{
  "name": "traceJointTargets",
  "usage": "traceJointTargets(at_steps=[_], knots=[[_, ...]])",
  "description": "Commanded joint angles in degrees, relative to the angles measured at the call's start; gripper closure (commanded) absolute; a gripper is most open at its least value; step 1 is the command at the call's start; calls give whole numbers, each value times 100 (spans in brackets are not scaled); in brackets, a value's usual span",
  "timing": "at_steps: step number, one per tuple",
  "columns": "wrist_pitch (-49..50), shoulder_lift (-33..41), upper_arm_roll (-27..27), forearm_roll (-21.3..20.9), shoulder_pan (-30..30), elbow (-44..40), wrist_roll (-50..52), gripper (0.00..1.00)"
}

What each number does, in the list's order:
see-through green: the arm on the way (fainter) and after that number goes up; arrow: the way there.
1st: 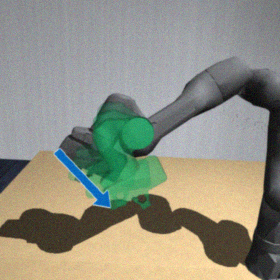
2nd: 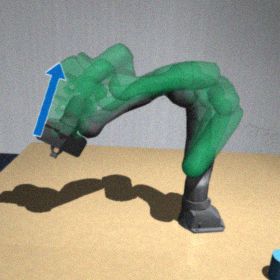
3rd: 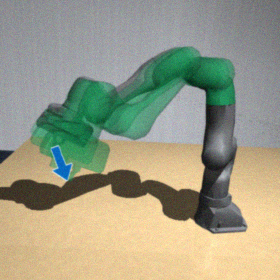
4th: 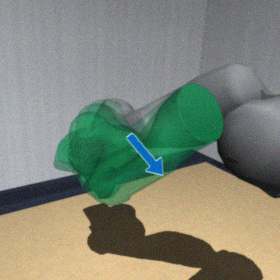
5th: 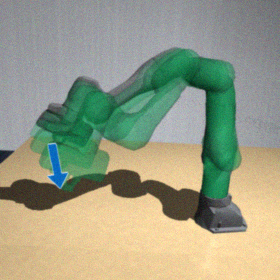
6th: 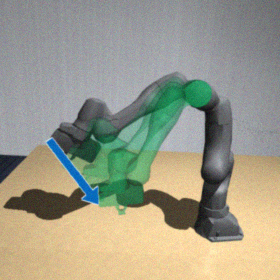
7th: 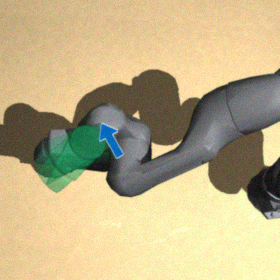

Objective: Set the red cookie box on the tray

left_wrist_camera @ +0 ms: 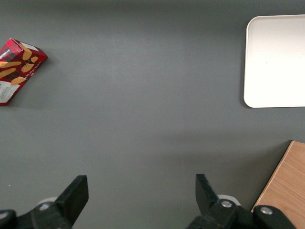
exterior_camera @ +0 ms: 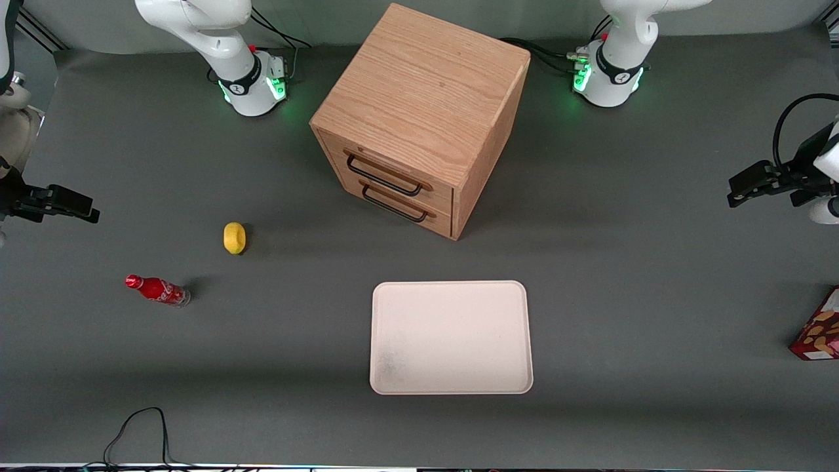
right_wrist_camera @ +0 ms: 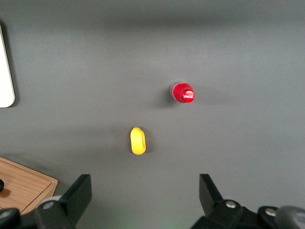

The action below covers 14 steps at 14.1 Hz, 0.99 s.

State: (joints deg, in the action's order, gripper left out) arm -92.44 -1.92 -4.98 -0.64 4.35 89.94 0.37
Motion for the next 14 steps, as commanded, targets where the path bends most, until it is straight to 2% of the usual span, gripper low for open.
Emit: traceJointTargets(at_steps=[1,6,10,12,14], knots=[[51,131,33,46,-48,129,68,0],[68,70,76,46,-4,120,-150,0],[-238,-281,94,37,662,-55,-625,0],[-266,-719,94,37,1136,-589,-1255,0],[-134,-1456,85,55,1628,-1466,-1688,0]])
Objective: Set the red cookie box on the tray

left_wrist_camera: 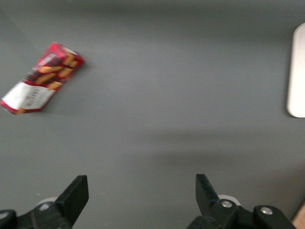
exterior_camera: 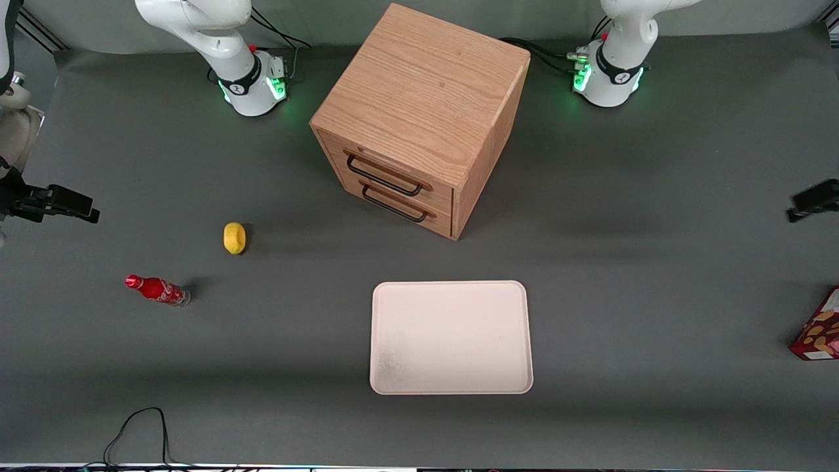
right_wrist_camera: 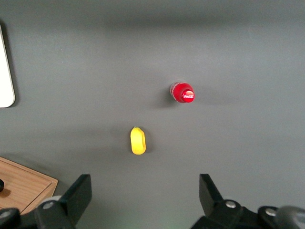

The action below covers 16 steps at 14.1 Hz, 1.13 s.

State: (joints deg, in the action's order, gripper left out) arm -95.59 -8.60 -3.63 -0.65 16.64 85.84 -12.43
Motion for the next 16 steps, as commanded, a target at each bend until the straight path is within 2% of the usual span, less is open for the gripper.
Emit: traceJointTargets(at_steps=[1,3,6,9,12,16], knots=[[268,-1176,-50,39,558,-1513,-444,0],[427,-1958,-50,30,840,-2523,-523,0],[454,-2830,-50,4,1278,-3572,-1399,0],[112,-3200,-67,4,1667,-3802,-1875,0],[-82,-3253,-50,4,1729,-3741,-2331,0],[-231,-3368,-41,-5,1790,-3619,-5016,0]])
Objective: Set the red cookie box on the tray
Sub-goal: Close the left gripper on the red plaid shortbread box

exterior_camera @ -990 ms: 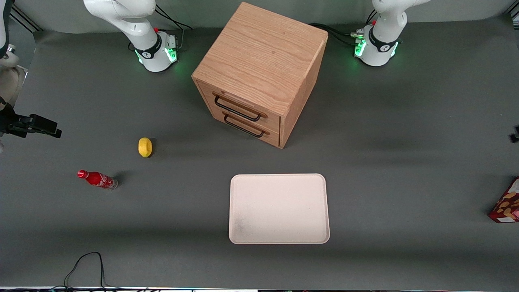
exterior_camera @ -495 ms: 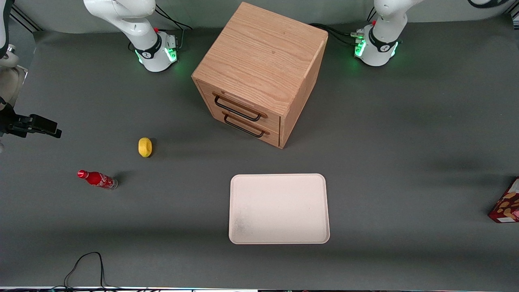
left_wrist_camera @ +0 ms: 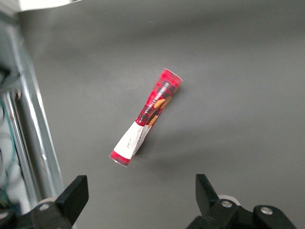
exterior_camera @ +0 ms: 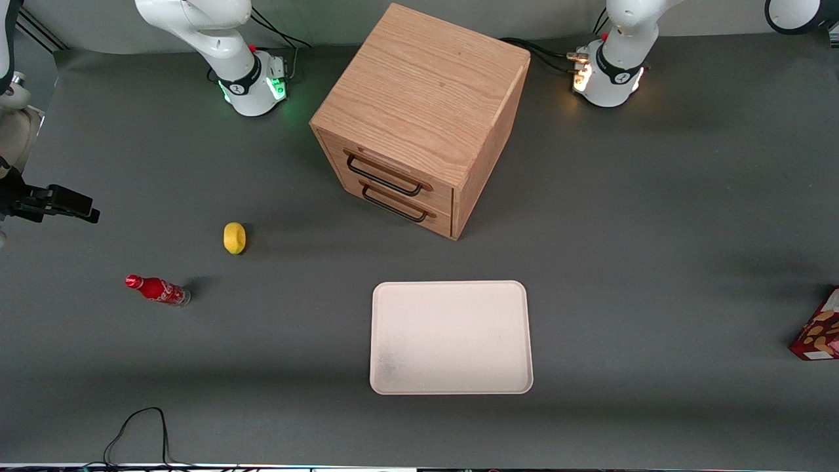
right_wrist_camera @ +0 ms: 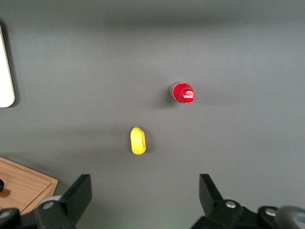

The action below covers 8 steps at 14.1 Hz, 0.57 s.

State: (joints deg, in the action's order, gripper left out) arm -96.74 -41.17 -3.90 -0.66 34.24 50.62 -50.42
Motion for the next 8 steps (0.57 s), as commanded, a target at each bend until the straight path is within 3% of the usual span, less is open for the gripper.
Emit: traceJointTargets(at_steps=[1,4,8], knots=[[-230,-111,-14,-13,30,-27,-1694,0],[-433,-119,-14,-127,30,88,-2786,0],[-494,-119,-23,-136,-14,325,-2956,0]])
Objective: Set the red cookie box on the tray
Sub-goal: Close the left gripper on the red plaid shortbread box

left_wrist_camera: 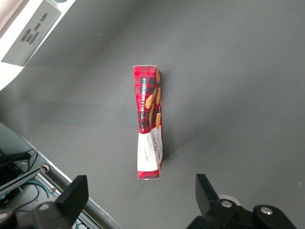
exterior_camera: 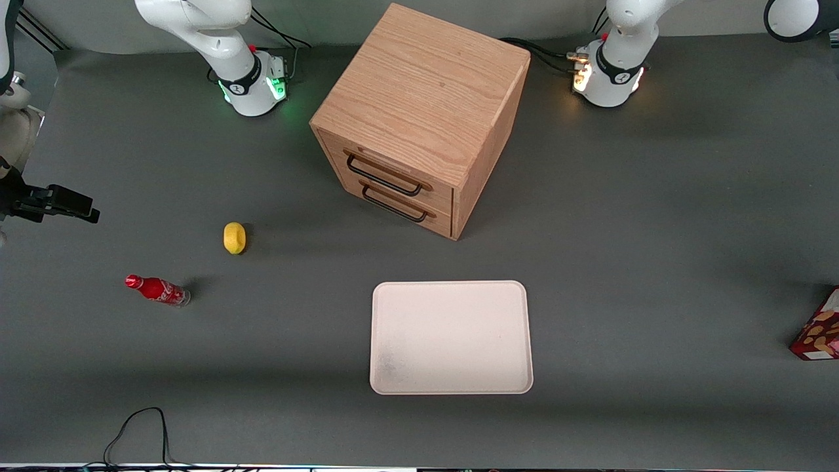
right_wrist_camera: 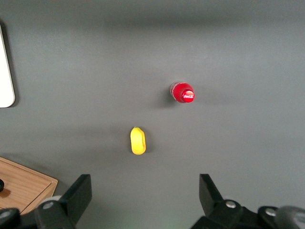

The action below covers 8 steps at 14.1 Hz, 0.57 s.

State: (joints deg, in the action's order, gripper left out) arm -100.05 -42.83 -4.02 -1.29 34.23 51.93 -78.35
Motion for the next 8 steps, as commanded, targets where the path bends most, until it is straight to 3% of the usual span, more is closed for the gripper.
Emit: traceJointTargets(at_steps=[1,3,8], knots=[[-381,29,-11,-82,-47,342,-163,0],[-777,-23,-11,-143,-65,799,-198,0],[-1393,-708,-28,-170,-92,845,-260,0]])
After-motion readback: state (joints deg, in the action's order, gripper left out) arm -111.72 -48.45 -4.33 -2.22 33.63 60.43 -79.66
